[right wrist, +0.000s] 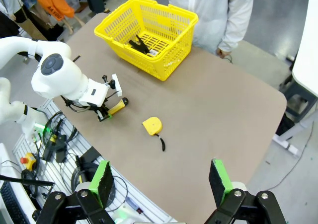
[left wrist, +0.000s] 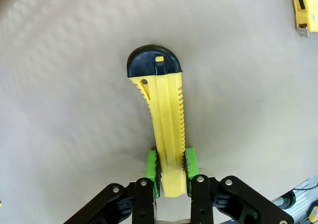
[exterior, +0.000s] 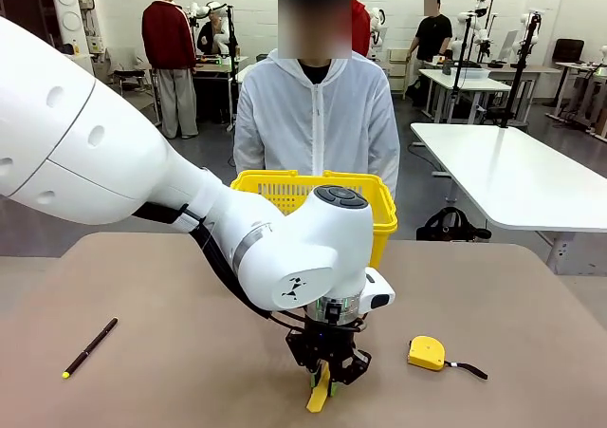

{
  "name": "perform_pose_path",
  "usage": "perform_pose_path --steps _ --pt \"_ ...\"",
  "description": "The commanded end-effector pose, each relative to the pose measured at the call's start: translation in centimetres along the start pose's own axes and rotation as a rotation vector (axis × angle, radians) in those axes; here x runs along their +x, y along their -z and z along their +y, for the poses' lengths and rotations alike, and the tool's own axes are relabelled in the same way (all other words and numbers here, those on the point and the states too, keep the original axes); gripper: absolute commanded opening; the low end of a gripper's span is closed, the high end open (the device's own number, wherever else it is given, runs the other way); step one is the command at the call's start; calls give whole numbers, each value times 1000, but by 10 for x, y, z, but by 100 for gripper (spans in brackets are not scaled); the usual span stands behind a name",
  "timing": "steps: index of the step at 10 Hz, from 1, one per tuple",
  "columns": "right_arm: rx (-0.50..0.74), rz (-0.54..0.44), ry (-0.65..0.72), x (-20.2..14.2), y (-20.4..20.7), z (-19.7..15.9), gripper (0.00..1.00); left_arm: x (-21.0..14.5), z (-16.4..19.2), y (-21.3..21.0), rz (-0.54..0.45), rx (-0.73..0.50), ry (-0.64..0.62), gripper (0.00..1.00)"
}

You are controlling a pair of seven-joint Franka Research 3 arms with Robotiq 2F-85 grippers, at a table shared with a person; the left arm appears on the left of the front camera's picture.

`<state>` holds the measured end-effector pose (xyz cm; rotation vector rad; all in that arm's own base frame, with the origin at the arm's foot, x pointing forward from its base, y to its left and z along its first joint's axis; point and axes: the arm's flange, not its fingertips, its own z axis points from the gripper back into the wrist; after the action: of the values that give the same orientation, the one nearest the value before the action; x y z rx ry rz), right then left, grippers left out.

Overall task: Place the items the person wants into the basket.
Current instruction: Pick up the item the person points to and place it in the Market Basket.

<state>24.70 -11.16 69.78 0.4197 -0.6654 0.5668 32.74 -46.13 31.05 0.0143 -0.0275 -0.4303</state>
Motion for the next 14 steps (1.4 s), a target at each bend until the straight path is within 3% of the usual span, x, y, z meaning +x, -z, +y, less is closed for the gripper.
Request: perform_pose_path --steps 1,3,5,8,11,14 --pt "16 -7 -8 0 1 -1 100 1 0 3 1 14 -9 0" --pt "16 -7 -8 0 1 -1 100 3 10 -40 -25 2 -48 0" --pt "16 -7 -8 0 1 -1 100 1 27 -133 -62 -3 -24 0" --pt "16 -7 -8 0 1 -1 100 55 63 -230 -89 71 -13 0" --pt "16 -7 -8 0 1 -1 100 155 119 -243 -144 128 113 0" --pt "16 -7 -8 0 1 -1 100 219 159 -212 -150 36 159 0"
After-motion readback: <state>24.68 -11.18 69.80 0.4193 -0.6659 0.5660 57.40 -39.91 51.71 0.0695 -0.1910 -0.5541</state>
